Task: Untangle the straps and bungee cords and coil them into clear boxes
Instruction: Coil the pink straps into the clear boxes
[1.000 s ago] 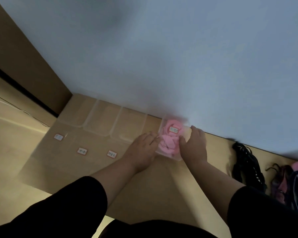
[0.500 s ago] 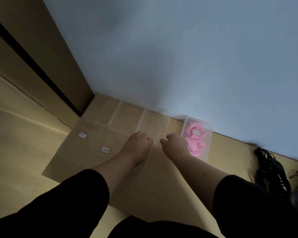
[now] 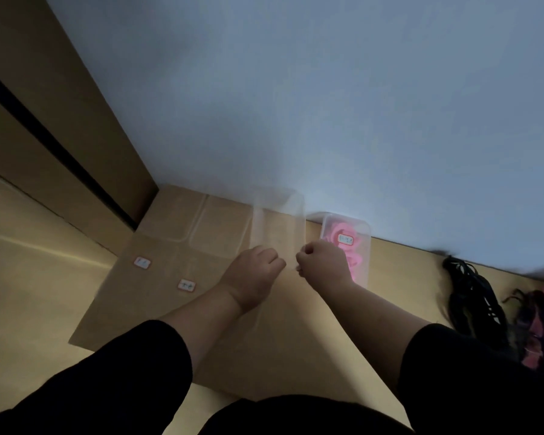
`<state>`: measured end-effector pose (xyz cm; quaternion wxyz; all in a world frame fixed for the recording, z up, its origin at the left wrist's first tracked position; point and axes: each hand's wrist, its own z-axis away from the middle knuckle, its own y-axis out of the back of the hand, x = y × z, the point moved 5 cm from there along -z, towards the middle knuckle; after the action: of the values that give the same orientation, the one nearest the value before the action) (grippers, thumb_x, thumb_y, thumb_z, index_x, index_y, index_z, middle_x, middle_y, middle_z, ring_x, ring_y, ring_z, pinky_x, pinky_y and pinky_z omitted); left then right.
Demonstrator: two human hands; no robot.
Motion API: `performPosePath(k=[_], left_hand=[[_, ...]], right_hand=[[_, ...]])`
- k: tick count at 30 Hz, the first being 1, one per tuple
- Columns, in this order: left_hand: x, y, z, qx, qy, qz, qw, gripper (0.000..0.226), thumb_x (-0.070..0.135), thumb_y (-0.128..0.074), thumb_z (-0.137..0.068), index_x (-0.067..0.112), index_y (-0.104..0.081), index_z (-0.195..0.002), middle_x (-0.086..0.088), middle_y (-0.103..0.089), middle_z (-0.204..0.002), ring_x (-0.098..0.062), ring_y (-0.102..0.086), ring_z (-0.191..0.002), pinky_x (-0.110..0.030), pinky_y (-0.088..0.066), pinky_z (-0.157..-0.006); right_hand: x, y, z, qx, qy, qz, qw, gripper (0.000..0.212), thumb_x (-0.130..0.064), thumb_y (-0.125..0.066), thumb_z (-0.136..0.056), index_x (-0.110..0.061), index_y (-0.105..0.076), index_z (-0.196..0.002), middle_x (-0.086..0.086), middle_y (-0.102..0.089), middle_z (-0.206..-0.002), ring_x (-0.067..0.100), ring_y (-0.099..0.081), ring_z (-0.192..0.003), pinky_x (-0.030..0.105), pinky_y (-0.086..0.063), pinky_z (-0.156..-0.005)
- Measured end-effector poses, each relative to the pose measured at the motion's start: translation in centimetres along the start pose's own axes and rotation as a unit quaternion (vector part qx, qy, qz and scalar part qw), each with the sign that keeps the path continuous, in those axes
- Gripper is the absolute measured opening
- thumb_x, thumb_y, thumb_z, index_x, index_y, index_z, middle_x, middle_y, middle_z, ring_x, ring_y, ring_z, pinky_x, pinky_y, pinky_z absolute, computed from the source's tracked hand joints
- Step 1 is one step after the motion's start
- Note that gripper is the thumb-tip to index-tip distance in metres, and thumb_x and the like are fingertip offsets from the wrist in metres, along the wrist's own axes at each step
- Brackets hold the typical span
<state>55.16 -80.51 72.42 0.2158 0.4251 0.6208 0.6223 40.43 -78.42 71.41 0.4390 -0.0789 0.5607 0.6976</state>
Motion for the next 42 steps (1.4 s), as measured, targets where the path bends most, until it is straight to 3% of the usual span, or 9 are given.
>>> performPosePath(k=[9, 13, 17, 22, 30, 34, 36, 39, 42], left_hand=[[6.1, 0.2, -2.7, 0.038, -0.123, 0.005, 0.992, 0.022, -0.004, -0.079, -0.069, 0.005, -0.072, -0.088, -0.012, -0.062, -0.076, -0.029, -0.057, -0.065, -0.036, -0.051, -0.053], [10.3, -0.4, -4.1, 0.048, -0.193, 0.005, 0.98, 0.023, -0.004, -0.077, -0.071, 0.006, -0.072, -0.09, -0.01, -0.063, -0.077, -0.027, -0.056, -0.065, -0.034, -0.05, -0.054], [14.3, -2.1, -5.0, 0.043, -0.239, -0.004, 0.97, 0.02, 0.001, -0.074, -0.079, 0.006, -0.074, -0.098, -0.01, -0.066, -0.081, -0.027, -0.061, -0.069, -0.037, -0.054, -0.061], [19.6, -4.2, -5.1, 0.024, -0.294, -0.019, 0.955, 0.031, 0.013, -0.045, -0.092, 0.012, -0.075, -0.095, -0.003, -0.067, -0.08, -0.02, -0.062, -0.067, -0.029, -0.053, -0.059], [25.8, -8.4, -4.9, -0.075, -0.309, -0.035, 0.948, 0.028, 0.016, -0.052, -0.085, 0.02, -0.075, -0.102, 0.002, -0.069, -0.087, -0.016, -0.064, -0.074, -0.025, -0.055, -0.063], [28.2, -9.7, -3.4, -0.141, -0.341, -0.061, 0.927, 0.027, 0.031, -0.083, -0.061, 0.03, -0.075, -0.087, 0.013, -0.065, -0.078, -0.006, -0.06, -0.066, -0.018, -0.045, -0.053], [28.7, -10.5, -2.7, -0.153, -0.338, -0.083, 0.925, 0.029, 0.035, -0.085, -0.056, 0.031, -0.074, -0.082, 0.015, -0.064, -0.075, -0.004, -0.059, -0.064, -0.017, -0.043, -0.051], [28.7, -11.3, -2.0, -0.174, -0.316, -0.096, 0.928, 0.02, 0.033, -0.082, -0.066, 0.027, -0.073, -0.083, 0.012, -0.065, -0.078, -0.008, -0.061, -0.066, -0.019, -0.049, -0.055], [28.6, -12.1, -1.5, -0.212, -0.274, -0.08, 0.935, 0.013, 0.024, -0.062, -0.091, 0.017, -0.071, -0.098, -0.002, -0.069, -0.094, -0.022, -0.066, -0.083, -0.031, -0.056, -0.071]], right_hand=[[5.8, 6.1, 3.8, 0.065, -0.043, -0.049, 0.996, 0.022, -0.012, -0.059, -0.084, 0.005, -0.067, -0.073, 0.018, -0.07, -0.071, 0.025, -0.071, -0.067, 0.05, -0.06, -0.073], [9.7, 8.8, 5.7, 0.101, -0.086, -0.081, 0.988, 0.023, -0.012, -0.057, -0.081, 0.007, -0.068, -0.089, 0.021, -0.071, -0.081, 0.028, -0.072, -0.071, 0.054, -0.059, -0.076], [13.7, 11.0, 8.0, 0.127, -0.123, -0.089, 0.98, 0.033, -0.016, -0.058, -0.086, -0.012, -0.073, -0.115, 0.003, -0.076, -0.099, 0.022, -0.072, -0.087, 0.041, -0.06, -0.083], [18.8, 13.4, 10.8, 0.134, -0.138, -0.059, 0.98, 0.046, -0.021, -0.055, -0.093, -0.02, -0.061, -0.139, 0.002, -0.073, -0.113, 0.017, -0.069, -0.094, 0.032, -0.058, -0.079], [26.5, 14.1, 13.8, 0.074, -0.166, -0.093, 0.979, 0.044, -0.022, -0.063, -0.091, -0.019, -0.06, -0.134, -0.006, -0.07, -0.103, 0.012, -0.068, -0.087, 0.035, -0.061, -0.079], [29.4, 13.0, 14.6, 0.028, -0.169, -0.106, 0.98, 0.039, -0.02, -0.069, -0.086, -0.018, -0.064, -0.125, -0.004, -0.071, -0.093, 0.013, -0.069, -0.085, 0.039, -0.062, -0.08], [30.3, 12.4, 14.8, 0.001, -0.163, -0.108, 0.981, 0.038, -0.019, -0.073, -0.084, -0.017, -0.064, -0.121, -0.004, -0.071, -0.091, 0.012, -0.069, -0.083, 0.038, -0.062, -0.08], [31.0, 11.6, 14.9, -0.032, -0.156, -0.12, 0.98, 0.041, -0.017, -0.078, -0.081, -0.017, -0.063, -0.12, -0.003, -0.071, -0.09, 0.012, -0.071, -0.082, 0.038, -0.062, -0.08], [31.4, 11.2, 15.0, -0.05, -0.145, -0.128, 0.98, 0.042, -0.015, -0.076, -0.082, -0.017, -0.062, -0.121, -0.003, -0.071, -0.089, 0.012, -0.071, -0.08, 0.038, -0.062, -0.08]])
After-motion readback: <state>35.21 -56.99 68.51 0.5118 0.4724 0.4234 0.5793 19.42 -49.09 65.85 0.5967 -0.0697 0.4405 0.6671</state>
